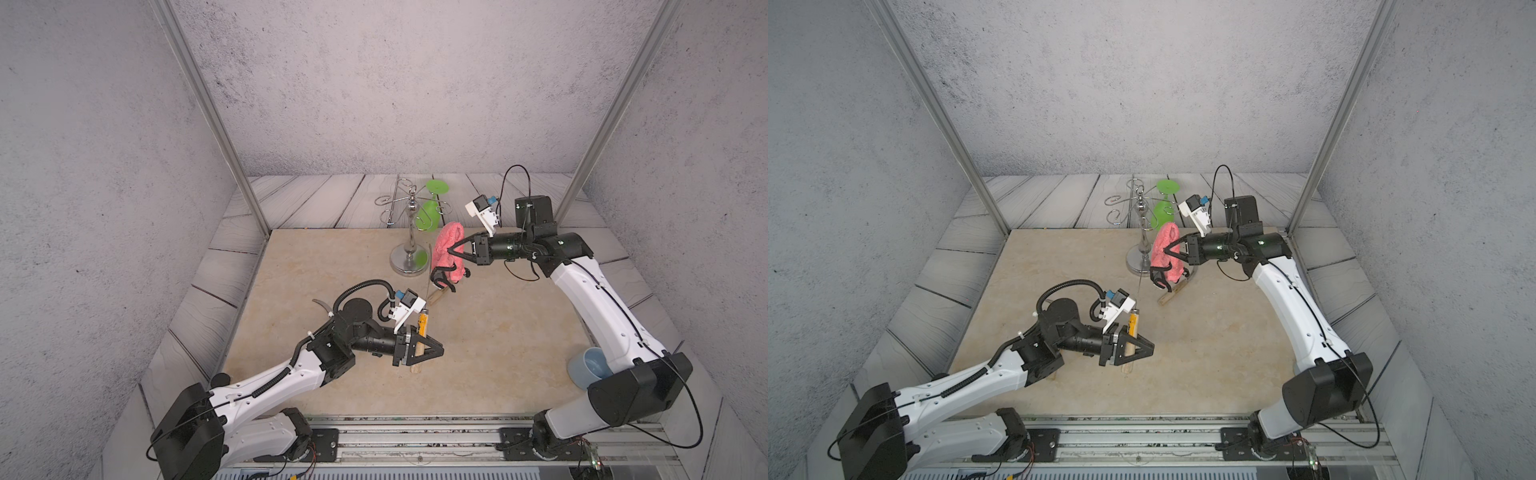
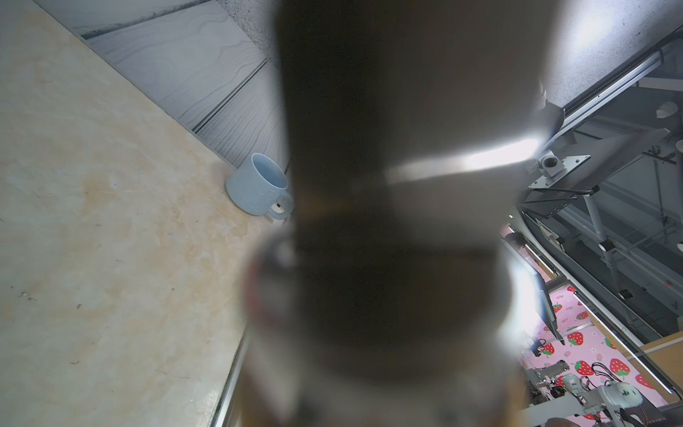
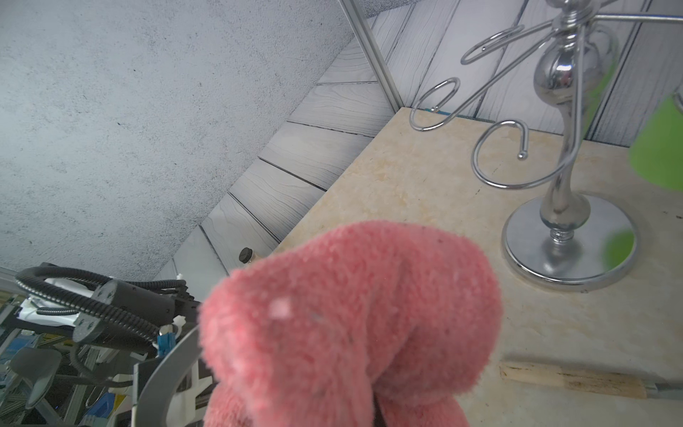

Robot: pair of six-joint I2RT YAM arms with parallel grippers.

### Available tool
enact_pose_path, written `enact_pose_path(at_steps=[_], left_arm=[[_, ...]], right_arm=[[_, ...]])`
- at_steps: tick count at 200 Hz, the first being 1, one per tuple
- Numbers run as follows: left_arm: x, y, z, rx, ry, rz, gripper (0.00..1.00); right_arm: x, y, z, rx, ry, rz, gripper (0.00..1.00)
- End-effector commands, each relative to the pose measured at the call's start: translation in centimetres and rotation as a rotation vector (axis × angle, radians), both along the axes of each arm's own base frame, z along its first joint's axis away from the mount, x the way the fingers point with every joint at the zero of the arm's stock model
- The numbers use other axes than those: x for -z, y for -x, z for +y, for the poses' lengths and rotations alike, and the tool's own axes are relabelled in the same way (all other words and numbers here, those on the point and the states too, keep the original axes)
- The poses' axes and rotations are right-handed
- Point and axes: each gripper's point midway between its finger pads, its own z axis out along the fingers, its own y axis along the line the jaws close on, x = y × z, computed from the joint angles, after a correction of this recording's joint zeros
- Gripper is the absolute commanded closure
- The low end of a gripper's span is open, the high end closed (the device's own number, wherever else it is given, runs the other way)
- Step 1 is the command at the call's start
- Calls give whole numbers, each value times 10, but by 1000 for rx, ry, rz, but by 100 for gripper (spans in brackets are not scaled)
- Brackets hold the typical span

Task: Wipe small sickles with rags
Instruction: Wipe the small sickle.

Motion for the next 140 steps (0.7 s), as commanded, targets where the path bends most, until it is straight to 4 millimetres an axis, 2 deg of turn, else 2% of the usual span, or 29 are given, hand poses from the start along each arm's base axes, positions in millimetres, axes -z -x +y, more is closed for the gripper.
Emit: enact_pose_path(at_steps=[1, 58, 140], left_arm=[[-5, 5, -5, 25, 30, -20, 100], [-8, 11, -18, 73, 50, -20, 100], [-6, -2, -33, 63, 28, -37, 100]], right_arm=[[-6, 2, 5, -62, -23, -23, 91], [-8, 10, 8, -112, -47, -32, 90], [-14, 41, 8, -156, -96, -48, 90]])
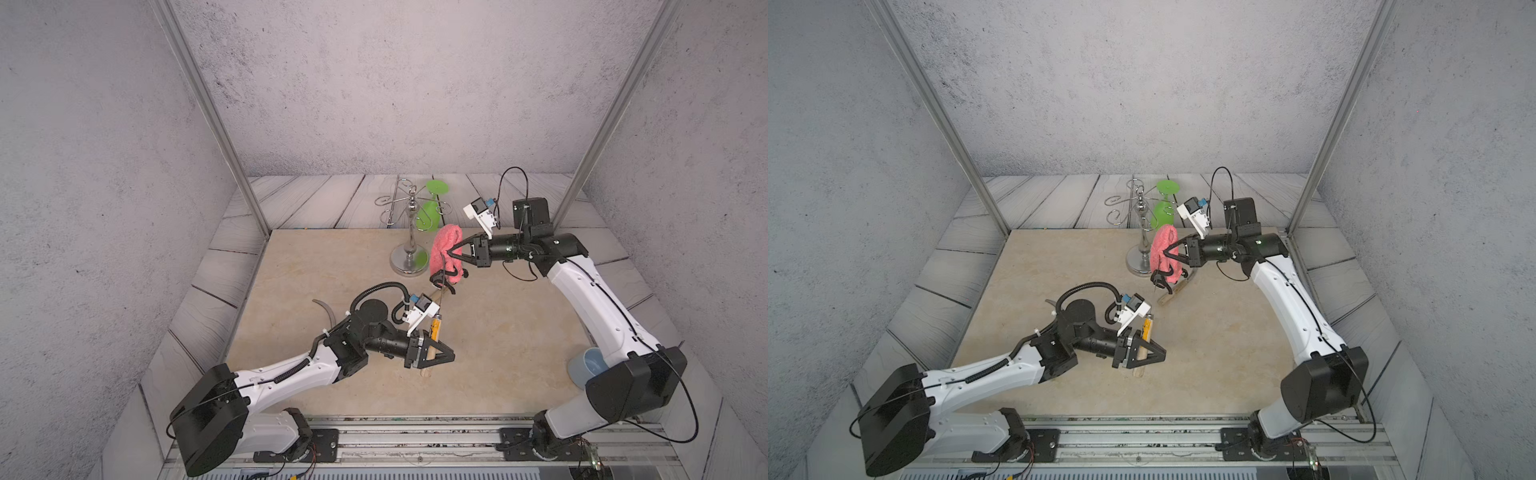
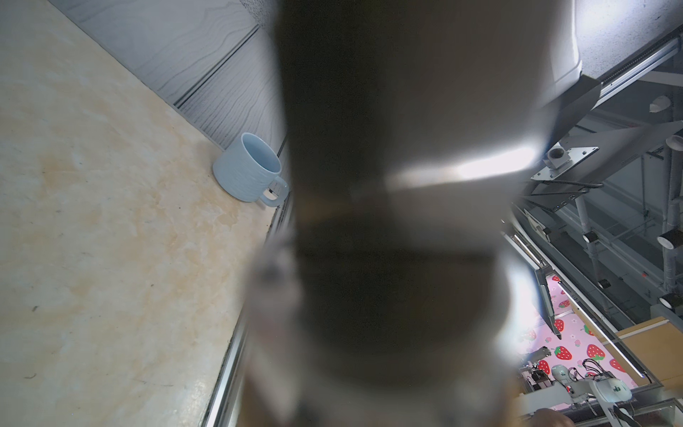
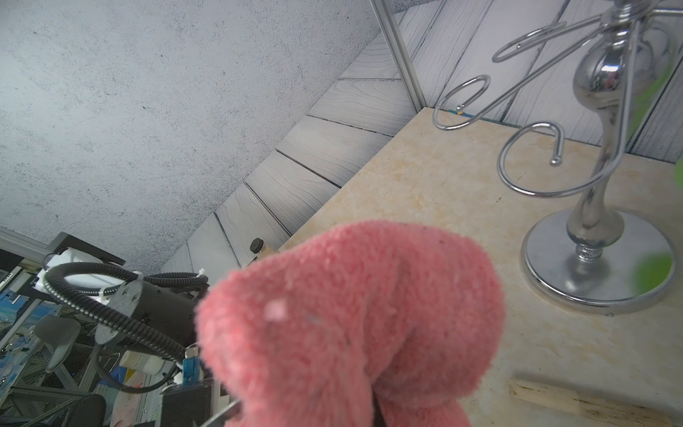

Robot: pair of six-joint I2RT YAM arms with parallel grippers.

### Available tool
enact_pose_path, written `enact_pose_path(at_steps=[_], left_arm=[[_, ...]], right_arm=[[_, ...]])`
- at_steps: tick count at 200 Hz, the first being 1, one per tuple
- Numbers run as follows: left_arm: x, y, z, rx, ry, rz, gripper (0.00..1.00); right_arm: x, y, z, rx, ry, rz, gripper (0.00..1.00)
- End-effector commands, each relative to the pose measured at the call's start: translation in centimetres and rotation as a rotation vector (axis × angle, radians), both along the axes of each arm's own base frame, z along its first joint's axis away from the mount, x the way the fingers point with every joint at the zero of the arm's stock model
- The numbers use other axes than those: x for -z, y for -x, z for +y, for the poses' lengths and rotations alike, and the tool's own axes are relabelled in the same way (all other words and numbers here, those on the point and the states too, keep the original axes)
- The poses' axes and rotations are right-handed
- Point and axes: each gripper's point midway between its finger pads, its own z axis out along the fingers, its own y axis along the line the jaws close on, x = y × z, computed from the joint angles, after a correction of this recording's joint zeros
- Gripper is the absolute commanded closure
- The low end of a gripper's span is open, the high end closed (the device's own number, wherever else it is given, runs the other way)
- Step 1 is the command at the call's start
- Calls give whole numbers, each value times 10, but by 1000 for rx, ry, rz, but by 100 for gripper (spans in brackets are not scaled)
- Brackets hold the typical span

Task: Wipe small sickles with rags
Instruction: Wipe the small sickle.

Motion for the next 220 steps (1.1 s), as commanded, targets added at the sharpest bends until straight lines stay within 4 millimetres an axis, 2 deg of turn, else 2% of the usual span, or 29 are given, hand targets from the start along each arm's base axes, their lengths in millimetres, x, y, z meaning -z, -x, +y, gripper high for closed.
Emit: enact_pose_path(at_steps=[1, 110, 169, 220], left_arm=[[-24, -3, -8, 13, 61, -69, 100], [-17, -20, -22, -28, 19, -91, 100], [-22, -32, -28, -54, 25, -112, 100], [-28, -43, -31, -65, 42, -117, 100]], right_arm=[[-22, 36, 4, -82, -66, -18, 90], [-38, 59, 0, -72, -146, -1, 90], [-49, 69, 0, -89, -174, -8, 90], [-49, 75, 0, -100, -175, -12, 90]])
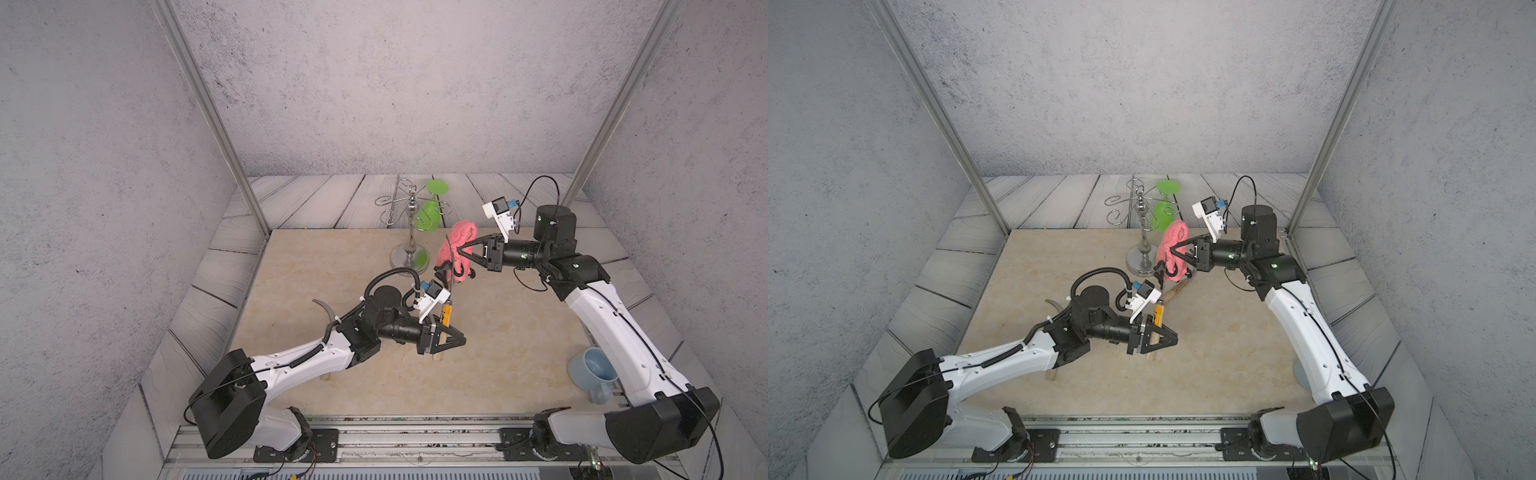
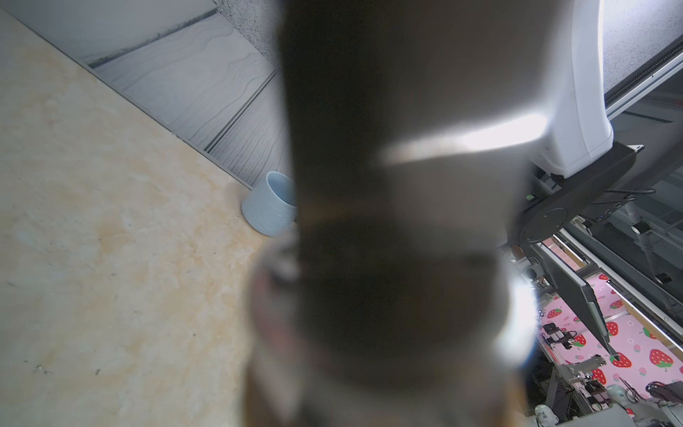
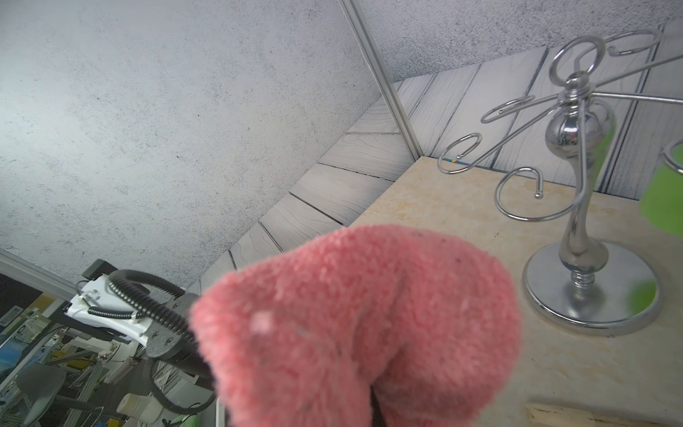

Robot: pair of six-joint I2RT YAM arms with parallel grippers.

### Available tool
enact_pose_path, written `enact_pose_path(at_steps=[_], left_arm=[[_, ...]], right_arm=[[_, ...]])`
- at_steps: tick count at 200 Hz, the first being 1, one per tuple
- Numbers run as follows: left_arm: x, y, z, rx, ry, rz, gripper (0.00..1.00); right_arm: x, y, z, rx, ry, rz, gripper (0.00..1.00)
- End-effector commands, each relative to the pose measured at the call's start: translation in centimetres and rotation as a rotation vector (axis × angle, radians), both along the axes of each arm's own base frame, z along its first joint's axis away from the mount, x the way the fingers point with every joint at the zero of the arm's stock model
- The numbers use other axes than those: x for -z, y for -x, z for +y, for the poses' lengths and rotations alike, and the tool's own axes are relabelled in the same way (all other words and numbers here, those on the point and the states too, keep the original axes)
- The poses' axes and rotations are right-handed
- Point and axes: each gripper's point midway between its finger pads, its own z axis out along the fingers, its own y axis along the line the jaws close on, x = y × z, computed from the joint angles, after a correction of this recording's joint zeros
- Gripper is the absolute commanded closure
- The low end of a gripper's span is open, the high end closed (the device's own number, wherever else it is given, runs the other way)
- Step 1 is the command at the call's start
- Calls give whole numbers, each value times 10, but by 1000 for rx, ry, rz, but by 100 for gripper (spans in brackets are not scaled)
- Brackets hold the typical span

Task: Wipe small sickles with rags
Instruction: Wipe the small sickle.

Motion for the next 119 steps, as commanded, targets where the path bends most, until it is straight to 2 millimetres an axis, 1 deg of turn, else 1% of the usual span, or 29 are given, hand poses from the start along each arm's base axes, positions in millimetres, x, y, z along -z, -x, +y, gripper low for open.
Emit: enact_pose_path(at_steps=[1, 53, 97, 119], left_arm=[[-15, -7, -5, 0, 33, -7, 100], [-22, -17, -8, -6, 50, -17, 100], [-25, -26, -9, -13, 58, -18, 100], [-30, -33, -7, -23, 70, -26, 100]], right_arm=[[-11, 47, 13, -176, -49, 24, 90], [-12, 57, 14, -201, -53, 13, 90], [-9, 67, 15, -222, -52, 13, 89], [-7, 71, 16, -232, -48, 19, 89]])
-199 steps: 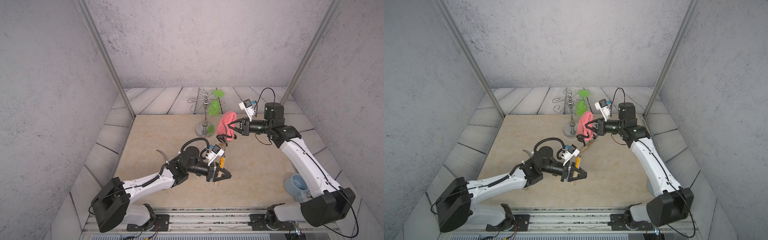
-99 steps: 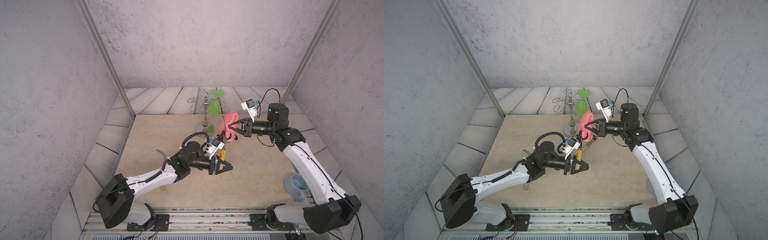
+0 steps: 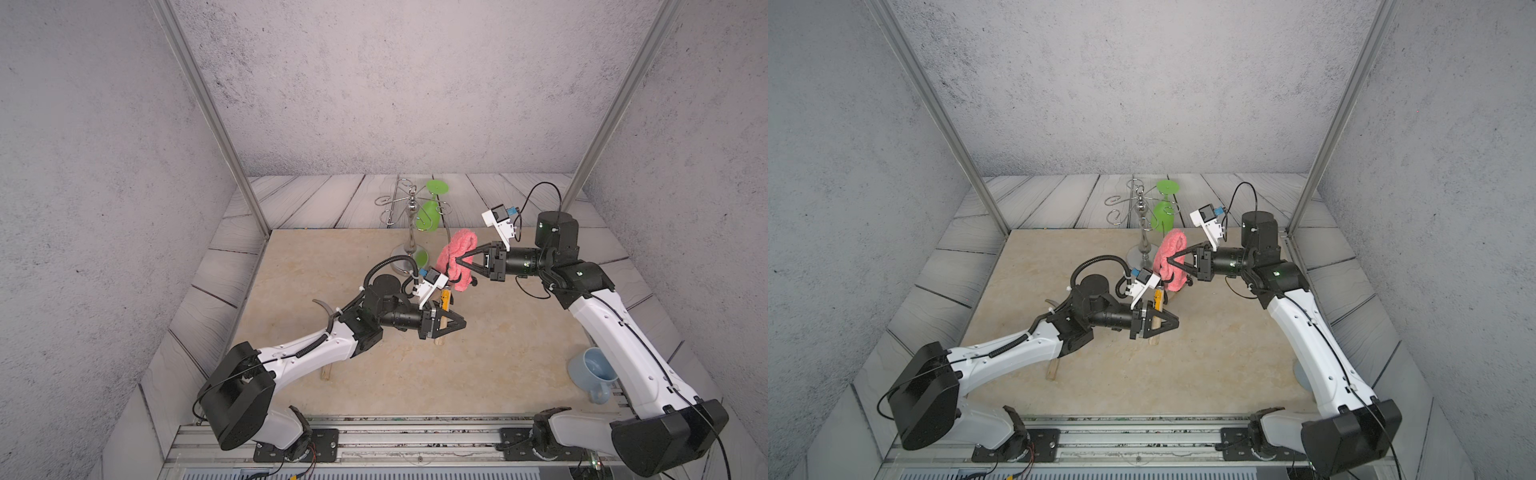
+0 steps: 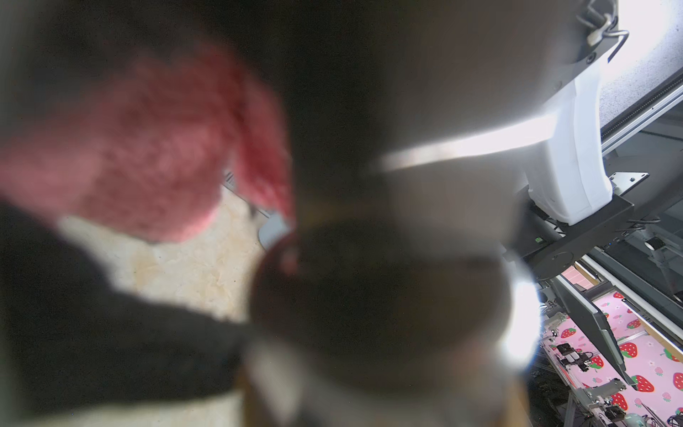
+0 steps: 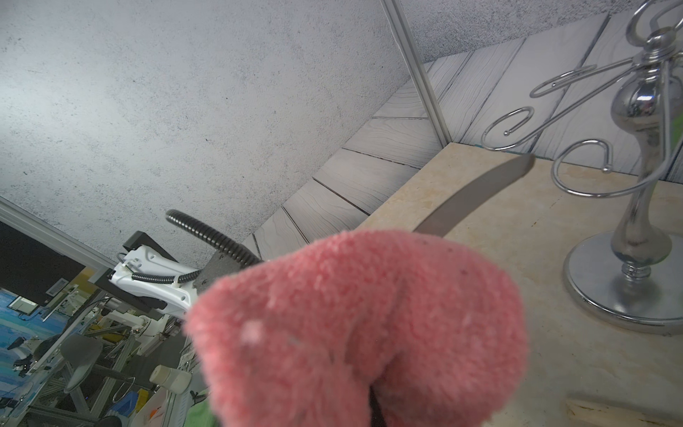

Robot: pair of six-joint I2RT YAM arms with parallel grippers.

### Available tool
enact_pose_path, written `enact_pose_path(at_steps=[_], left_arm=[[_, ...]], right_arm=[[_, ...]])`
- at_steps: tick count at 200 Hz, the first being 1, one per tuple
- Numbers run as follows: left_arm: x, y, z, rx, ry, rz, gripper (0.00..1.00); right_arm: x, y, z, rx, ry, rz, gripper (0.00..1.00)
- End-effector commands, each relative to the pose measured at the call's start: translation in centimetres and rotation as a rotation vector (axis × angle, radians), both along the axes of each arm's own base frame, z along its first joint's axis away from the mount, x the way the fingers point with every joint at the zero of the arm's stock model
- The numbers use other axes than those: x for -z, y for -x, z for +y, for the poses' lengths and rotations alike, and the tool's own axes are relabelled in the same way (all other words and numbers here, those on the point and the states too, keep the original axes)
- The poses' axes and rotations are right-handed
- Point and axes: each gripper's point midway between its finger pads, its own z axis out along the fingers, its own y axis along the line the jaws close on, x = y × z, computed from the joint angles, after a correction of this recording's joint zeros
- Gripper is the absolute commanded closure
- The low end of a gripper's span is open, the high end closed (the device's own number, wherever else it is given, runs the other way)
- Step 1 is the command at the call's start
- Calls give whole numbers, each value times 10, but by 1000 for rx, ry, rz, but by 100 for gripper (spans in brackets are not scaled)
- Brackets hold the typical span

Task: Wipe small sickles with rags
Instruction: Wipe the small sickle.

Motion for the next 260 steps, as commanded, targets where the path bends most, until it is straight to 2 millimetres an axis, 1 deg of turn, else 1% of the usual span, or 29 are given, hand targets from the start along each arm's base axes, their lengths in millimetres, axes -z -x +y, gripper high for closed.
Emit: enact_pose_path(at_steps=[1, 54, 96, 114, 130, 162, 178, 192, 225, 243, 260], left_arm=[[-17, -5, -3, 17, 39, -11, 100], [-31, -26, 1, -14, 67, -26, 100], [-40, -50, 14, -69, 92, -30, 100], [-44, -58, 22, -94, 102, -34, 100], [-47, -64, 29, -119, 101, -42, 100], [-50, -71, 42, -178, 73, -58, 100], [-45, -76, 51, -239, 26, -53, 100], [-37, -79, 62, -305, -36, -55, 100], [-14, -80, 101, -461, -210, -67, 100], [5, -83, 122, -522, -274, -20, 100], [30, -90, 141, -576, -310, 57, 100]], right_arm=[[-8, 44, 11, -163, -37, 5, 89], [2, 51, 12, -171, -24, 23, 89], [14, 57, 9, -157, 1, 42, 89], [22, 58, 7, -138, 21, 54, 89], [34, 57, 3, -102, 61, 79, 90], [58, 47, -8, 15, 184, 131, 90], [68, 39, -16, 88, 249, 147, 90], [77, 31, -24, 148, 308, 166, 90], [101, 11, -50, 320, 477, 213, 90], [113, 6, -63, 383, 551, 232, 90], [124, 3, -73, 428, 606, 247, 90]])
